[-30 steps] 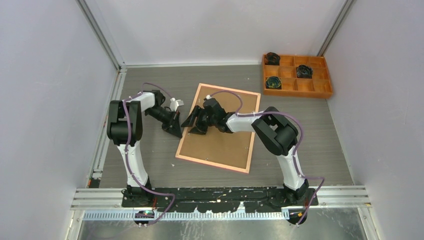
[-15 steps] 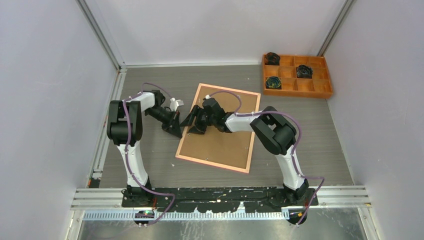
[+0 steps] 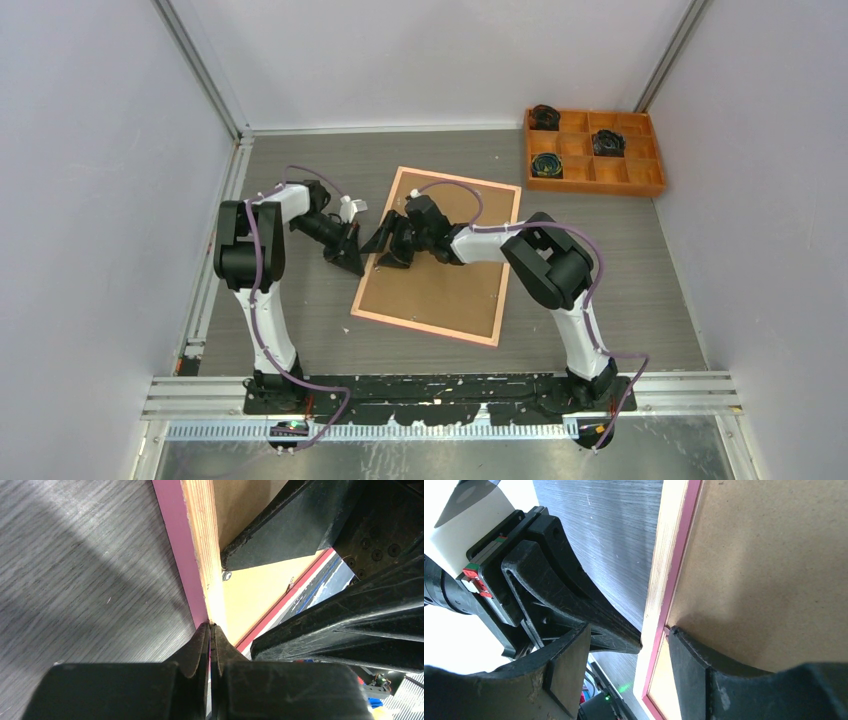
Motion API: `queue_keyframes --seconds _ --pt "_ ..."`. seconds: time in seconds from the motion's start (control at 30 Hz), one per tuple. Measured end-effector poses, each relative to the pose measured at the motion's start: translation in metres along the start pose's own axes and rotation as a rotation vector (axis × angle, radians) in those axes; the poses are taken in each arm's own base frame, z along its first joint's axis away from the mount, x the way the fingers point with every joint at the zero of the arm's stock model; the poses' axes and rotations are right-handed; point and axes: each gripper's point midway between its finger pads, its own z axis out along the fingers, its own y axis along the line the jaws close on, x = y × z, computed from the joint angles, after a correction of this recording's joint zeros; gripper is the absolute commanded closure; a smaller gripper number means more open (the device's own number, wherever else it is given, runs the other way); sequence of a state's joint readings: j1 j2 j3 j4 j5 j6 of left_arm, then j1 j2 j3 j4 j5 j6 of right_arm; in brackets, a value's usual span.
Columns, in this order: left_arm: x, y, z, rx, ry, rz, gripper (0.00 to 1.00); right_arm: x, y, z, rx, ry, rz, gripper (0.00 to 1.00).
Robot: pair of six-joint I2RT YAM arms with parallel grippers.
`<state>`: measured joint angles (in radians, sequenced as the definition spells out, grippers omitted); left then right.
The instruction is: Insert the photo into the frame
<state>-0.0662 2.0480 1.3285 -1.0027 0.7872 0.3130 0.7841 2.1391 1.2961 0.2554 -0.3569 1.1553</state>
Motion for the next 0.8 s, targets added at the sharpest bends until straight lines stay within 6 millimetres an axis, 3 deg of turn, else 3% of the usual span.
queue_keyframes --seconds 0.8 --pt "0.0 0.0 0.0 0.0 0.0 0.0 1.0 0.011 0.0 -0.001 0.001 0.024 -0.041 0.37"
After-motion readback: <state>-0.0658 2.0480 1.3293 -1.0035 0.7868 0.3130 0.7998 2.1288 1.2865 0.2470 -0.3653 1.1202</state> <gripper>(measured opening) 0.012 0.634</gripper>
